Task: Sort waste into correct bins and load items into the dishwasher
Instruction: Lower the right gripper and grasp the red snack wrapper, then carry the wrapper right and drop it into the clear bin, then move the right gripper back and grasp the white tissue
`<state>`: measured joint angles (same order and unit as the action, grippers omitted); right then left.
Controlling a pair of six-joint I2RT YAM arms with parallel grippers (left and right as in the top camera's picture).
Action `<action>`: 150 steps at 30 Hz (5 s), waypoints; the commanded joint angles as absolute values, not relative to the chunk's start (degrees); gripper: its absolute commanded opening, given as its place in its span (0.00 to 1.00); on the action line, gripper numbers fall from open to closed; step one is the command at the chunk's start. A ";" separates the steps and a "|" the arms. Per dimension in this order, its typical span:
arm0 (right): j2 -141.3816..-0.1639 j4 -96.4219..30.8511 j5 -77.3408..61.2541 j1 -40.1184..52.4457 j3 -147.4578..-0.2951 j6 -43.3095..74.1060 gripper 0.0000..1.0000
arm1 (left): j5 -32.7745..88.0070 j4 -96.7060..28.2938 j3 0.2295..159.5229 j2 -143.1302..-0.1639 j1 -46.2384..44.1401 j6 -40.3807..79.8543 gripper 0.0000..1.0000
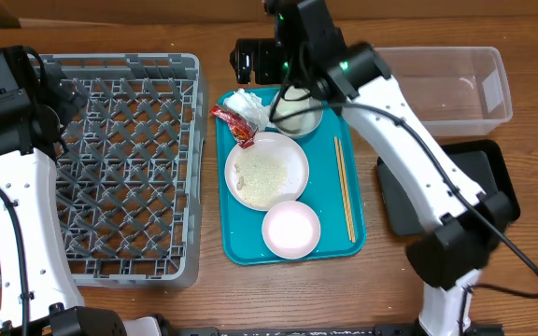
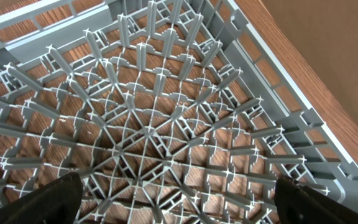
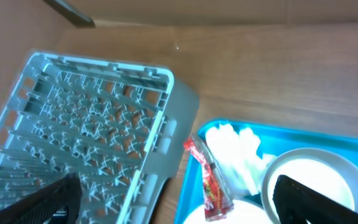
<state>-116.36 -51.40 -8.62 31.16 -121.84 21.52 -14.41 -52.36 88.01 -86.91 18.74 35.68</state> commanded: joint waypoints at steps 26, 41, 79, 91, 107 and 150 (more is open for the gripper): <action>-137.93 -52.71 -1.85 34.70 -132.75 10.87 0.76 | -15.44 -52.45 87.46 -86.89 18.83 36.21 1.00; -143.20 -56.62 3.38 39.27 -132.68 8.49 0.67 | -15.44 -52.45 87.46 -86.89 18.83 36.21 1.00; -129.45 -60.62 3.22 34.85 -142.26 19.42 0.04 | -15.44 -52.47 87.46 -86.89 18.74 36.21 1.00; -121.54 -64.95 -2.68 7.33 -141.23 30.81 0.04 | -15.44 -52.47 87.46 -86.89 18.74 36.21 1.00; -128.18 -67.55 -2.70 -2.48 -133.34 48.05 0.84 | -15.44 -52.45 87.46 -86.89 18.74 36.21 1.00; -142.21 -47.88 7.51 35.90 -132.55 8.47 0.73 | -15.44 -52.45 87.46 -86.89 18.72 36.21 1.00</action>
<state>-141.80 -48.07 10.61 36.32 -132.57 9.58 -14.41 -52.36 87.99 -86.91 18.74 35.68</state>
